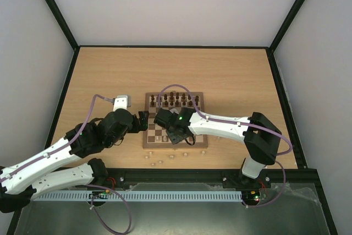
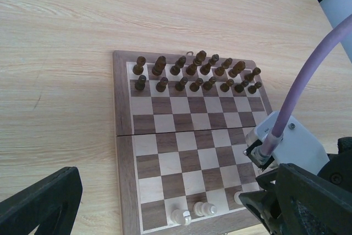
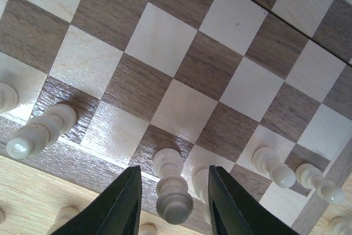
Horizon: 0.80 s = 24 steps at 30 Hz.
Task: Set up the chess pieces on the board
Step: Move the chess piece to the chessboard.
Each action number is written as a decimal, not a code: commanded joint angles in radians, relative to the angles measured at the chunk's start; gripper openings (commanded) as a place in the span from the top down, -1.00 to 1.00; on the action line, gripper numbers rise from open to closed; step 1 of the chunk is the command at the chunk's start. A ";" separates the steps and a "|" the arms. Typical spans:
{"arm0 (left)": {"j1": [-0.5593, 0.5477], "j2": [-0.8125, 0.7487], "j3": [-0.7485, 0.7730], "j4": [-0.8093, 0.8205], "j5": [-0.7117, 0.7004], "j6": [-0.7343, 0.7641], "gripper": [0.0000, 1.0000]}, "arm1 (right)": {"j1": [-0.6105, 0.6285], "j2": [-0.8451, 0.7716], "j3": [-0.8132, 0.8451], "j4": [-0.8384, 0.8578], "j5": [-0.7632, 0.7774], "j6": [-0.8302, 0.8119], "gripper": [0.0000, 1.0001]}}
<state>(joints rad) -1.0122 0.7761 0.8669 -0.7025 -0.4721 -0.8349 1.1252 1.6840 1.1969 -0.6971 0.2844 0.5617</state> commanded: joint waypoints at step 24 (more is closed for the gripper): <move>0.072 0.019 -0.032 0.050 0.061 0.049 -0.98 | -0.003 0.001 0.005 -0.027 -0.062 -0.041 0.70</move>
<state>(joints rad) -0.9524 0.7948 0.8452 -0.6636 -0.4194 -0.8066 1.1252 1.6840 1.1900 -0.6968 0.2363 0.5343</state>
